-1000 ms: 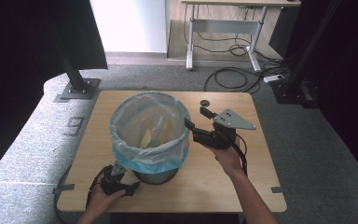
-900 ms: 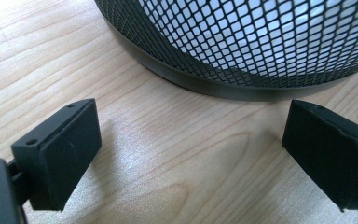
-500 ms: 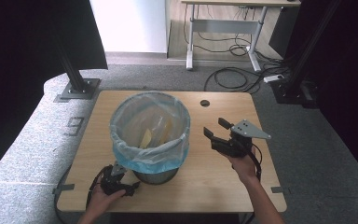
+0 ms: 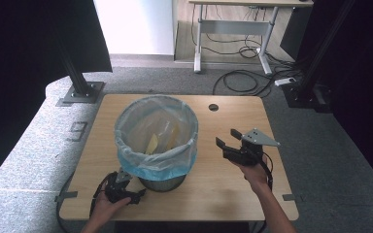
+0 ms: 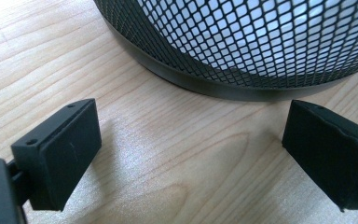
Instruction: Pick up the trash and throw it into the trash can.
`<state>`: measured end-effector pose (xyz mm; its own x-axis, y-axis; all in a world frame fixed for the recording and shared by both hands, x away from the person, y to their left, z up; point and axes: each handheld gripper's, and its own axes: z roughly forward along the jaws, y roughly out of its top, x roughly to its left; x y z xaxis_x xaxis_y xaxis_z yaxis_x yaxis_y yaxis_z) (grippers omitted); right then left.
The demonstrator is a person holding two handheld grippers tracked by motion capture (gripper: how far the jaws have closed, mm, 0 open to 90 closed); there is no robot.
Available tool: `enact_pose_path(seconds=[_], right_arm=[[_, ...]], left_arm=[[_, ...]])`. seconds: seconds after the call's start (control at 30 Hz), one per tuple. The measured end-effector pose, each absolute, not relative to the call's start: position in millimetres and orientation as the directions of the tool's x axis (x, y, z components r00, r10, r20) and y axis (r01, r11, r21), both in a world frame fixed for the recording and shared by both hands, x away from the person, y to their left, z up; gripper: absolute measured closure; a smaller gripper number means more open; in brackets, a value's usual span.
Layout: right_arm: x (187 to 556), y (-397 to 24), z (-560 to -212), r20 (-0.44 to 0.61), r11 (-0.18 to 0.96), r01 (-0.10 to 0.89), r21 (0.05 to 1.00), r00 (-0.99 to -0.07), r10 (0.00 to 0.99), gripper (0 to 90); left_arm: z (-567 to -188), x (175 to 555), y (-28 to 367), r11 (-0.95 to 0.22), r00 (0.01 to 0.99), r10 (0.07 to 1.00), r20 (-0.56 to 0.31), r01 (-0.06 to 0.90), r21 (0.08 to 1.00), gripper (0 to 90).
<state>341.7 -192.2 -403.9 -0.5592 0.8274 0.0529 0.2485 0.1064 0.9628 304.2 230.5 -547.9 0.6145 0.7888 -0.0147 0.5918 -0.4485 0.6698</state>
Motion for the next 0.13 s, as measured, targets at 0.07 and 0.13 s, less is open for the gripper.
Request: enact_pose_path(seconds=[0.07,0.13], right_arm=[[341.7,-191.5,-404.2,0.049,0.109,0.246,0.963,-0.559,0.828,31.8],[341.7,-191.5,-404.6,0.047,0.11,0.245,0.963,-0.559,0.828,31.8]], left_arm=[[-547.9,304.1,230.5,-0.449,0.615,0.789,-0.015,0.592,0.67,4.3],[-547.9,304.1,230.5,-0.449,0.615,0.789,-0.015,0.592,0.67,4.3]])
